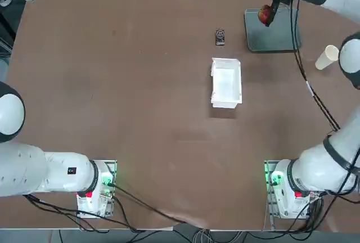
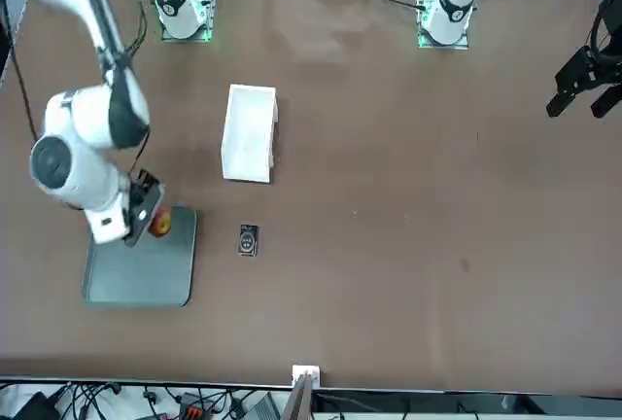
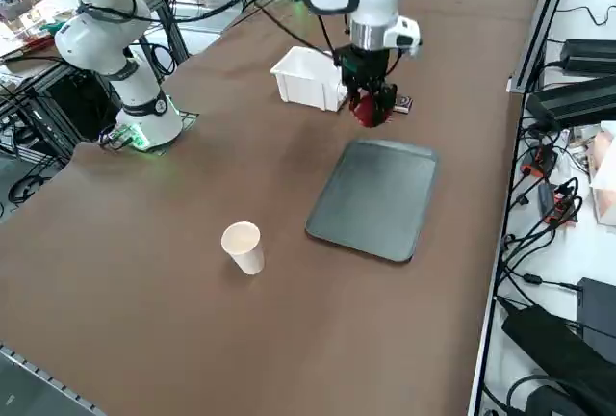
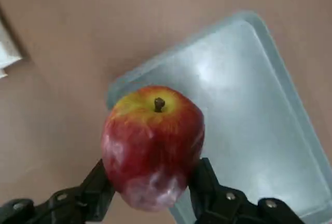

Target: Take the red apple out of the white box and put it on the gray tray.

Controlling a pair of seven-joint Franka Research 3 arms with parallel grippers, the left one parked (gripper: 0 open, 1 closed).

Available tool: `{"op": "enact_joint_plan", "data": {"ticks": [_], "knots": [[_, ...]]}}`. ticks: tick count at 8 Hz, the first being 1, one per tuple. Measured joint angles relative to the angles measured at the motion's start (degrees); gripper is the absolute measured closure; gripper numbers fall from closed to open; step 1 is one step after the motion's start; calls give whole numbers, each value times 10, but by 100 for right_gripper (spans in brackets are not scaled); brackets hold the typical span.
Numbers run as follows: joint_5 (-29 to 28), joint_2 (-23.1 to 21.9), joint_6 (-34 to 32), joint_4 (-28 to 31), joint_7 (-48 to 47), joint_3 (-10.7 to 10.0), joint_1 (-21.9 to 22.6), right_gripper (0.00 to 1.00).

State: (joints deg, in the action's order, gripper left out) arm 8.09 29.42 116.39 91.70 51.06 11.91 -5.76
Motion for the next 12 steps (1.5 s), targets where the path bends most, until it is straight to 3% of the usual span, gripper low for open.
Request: {"op": "enact_joint_plan", "data": {"ticks": [4,7,11,12], "knots": [[2,93,0,-100,0,-4,-30,23],[3,137,-1,-125,-2,-29,-35,23],[3,152,-30,-129,-3,-32,-55,24],[3,152,-38,-129,-3,-32,-57,17]]}}
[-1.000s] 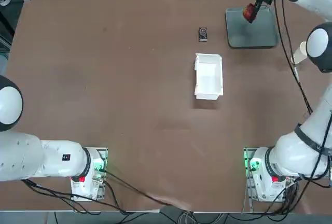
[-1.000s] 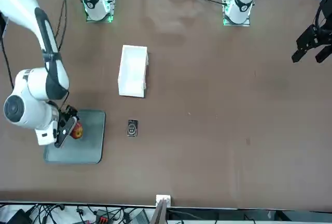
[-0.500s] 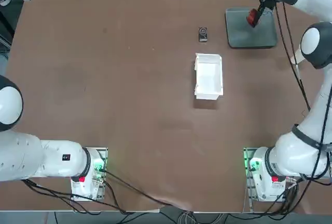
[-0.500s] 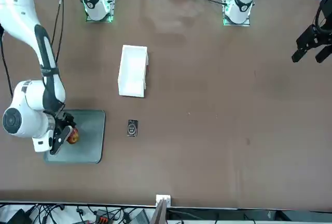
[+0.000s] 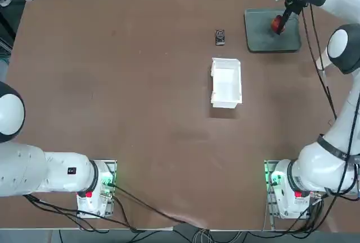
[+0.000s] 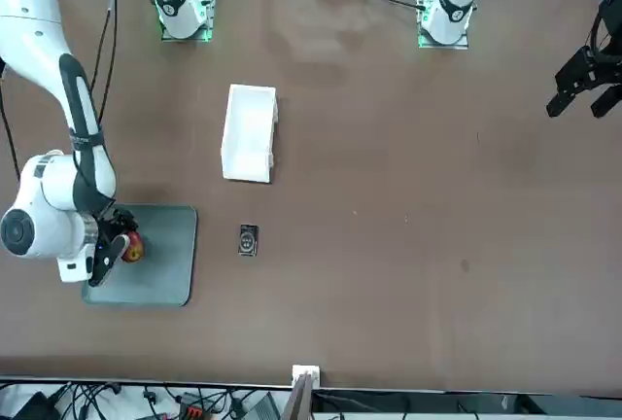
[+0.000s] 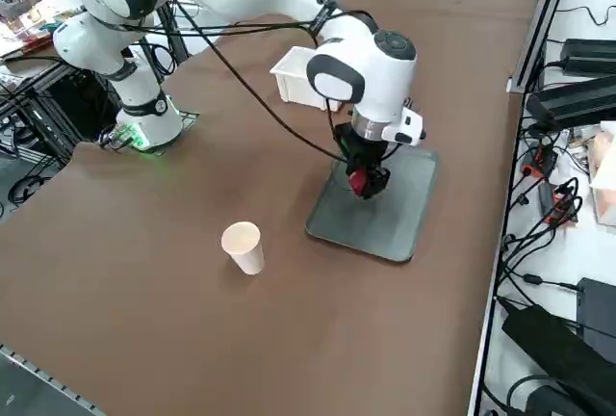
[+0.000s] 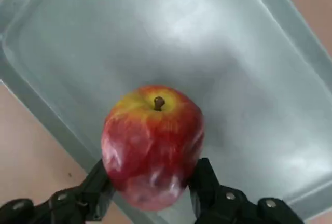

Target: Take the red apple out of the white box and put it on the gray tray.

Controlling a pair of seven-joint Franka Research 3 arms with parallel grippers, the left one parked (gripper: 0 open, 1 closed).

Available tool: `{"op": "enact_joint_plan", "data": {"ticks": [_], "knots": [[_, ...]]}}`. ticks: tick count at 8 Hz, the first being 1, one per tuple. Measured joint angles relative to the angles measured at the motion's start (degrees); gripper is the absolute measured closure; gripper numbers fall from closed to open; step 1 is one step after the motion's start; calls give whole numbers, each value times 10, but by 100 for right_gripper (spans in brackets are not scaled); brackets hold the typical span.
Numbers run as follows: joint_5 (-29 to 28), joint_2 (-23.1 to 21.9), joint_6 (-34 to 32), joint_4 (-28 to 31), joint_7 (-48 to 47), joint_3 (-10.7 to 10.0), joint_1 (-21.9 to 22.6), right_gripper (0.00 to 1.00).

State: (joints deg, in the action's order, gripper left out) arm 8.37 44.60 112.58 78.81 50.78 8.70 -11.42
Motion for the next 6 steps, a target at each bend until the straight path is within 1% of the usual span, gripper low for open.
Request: {"op": "enact_joint_plan", "data": {"ticks": [1,6], "knots": [[0,0,-5,0,0,0,0,2],[0,-3,-7,-6,0,1,-1,0]]}}
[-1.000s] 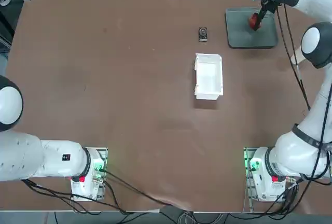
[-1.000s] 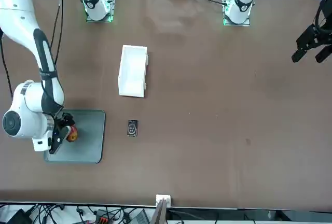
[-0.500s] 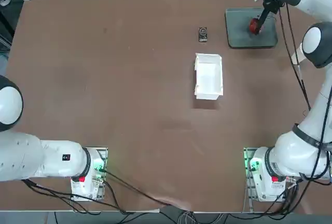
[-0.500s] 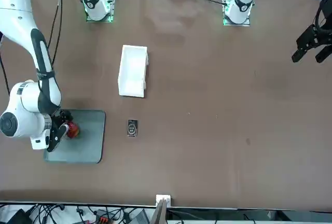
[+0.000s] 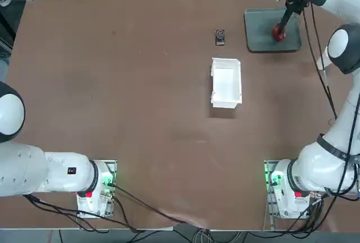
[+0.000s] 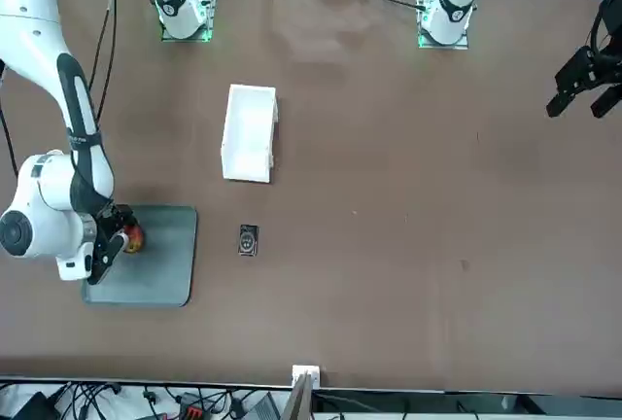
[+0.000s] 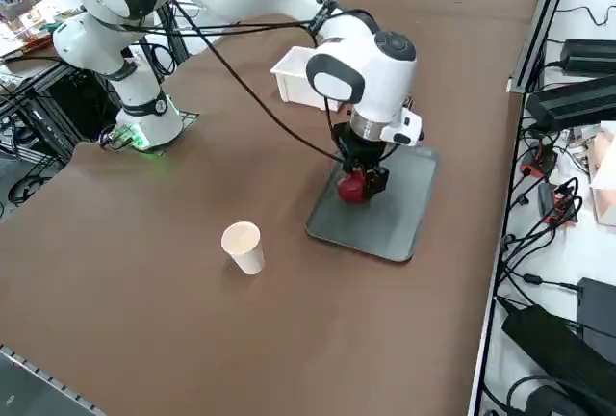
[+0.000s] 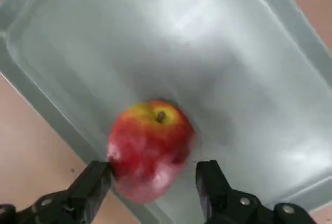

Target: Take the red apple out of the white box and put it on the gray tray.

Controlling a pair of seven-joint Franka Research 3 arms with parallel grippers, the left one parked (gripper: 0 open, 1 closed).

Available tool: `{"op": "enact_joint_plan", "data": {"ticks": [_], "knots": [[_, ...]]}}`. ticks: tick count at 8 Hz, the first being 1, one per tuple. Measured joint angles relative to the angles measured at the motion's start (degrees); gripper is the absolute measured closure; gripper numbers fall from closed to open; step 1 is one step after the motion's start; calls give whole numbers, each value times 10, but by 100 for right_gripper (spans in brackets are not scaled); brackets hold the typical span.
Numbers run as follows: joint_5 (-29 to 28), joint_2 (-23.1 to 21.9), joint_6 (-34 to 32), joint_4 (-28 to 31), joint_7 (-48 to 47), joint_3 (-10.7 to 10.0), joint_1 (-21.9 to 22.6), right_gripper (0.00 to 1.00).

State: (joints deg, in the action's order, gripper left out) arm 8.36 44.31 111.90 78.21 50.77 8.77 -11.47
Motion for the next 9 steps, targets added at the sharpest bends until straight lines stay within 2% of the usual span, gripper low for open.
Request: {"op": "enact_joint_plan", "data": {"ticks": [4,5,7,9], "knots": [[0,-44,-39,-45,-5,8,3,0],[-18,-53,-65,-67,-7,8,1,0],[-98,-72,-135,-116,-35,1,-4,0],[-114,-103,-186,-133,-93,1,-8,0]]}}
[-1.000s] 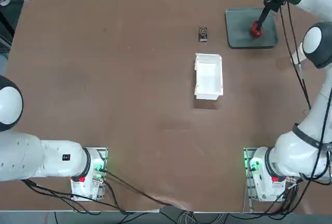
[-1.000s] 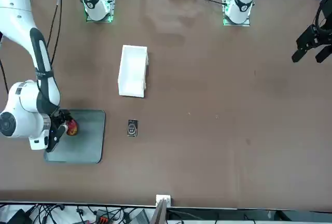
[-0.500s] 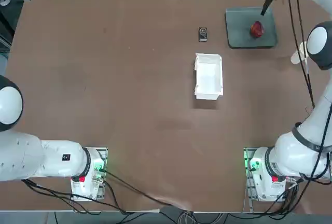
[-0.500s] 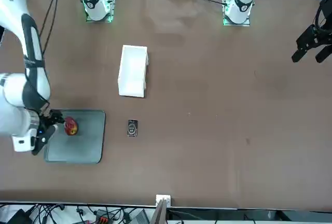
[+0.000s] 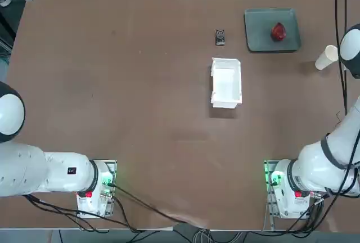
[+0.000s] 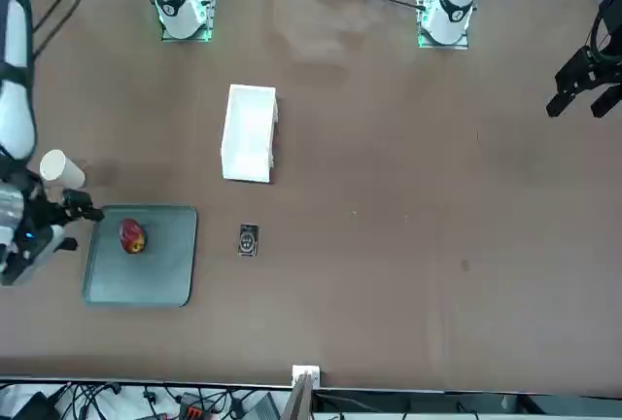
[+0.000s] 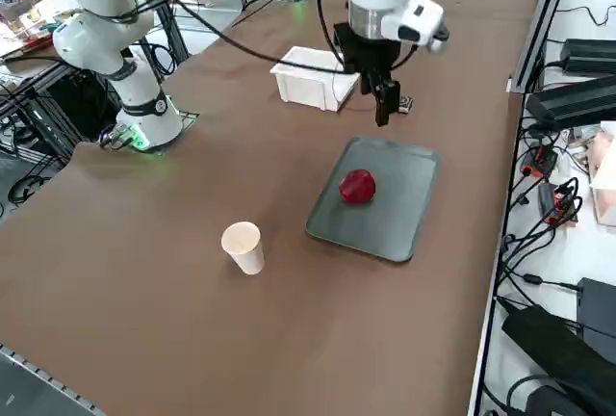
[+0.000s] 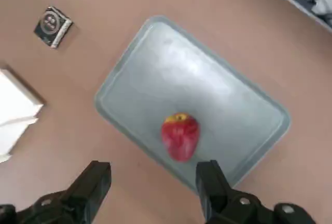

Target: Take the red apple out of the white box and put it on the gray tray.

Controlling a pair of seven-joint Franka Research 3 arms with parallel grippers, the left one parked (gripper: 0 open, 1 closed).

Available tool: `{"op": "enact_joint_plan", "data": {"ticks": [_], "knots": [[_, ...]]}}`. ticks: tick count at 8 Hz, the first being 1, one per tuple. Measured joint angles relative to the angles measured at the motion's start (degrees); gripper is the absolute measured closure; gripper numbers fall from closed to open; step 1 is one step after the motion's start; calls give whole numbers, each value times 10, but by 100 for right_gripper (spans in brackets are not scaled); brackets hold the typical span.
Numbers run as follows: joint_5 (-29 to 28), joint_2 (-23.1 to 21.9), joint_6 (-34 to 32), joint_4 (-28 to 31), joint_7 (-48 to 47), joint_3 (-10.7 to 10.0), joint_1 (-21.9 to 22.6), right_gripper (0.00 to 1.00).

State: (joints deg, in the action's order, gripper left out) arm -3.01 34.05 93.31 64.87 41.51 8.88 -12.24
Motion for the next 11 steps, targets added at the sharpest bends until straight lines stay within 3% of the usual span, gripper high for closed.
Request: {"op": "enact_joint_plan", "data": {"ticks": [2,3,5,8,9,11], "knots": [[21,-12,-53,-3,-13,-18,1,0],[58,-17,-74,-6,-36,-25,3,0],[104,-47,-117,-12,-192,-25,18,0],[107,-87,-125,-6,-351,-30,19,0],[102,-113,-103,24,-387,-31,16,0],[85,-207,2,158,-418,-33,7,0]]}}
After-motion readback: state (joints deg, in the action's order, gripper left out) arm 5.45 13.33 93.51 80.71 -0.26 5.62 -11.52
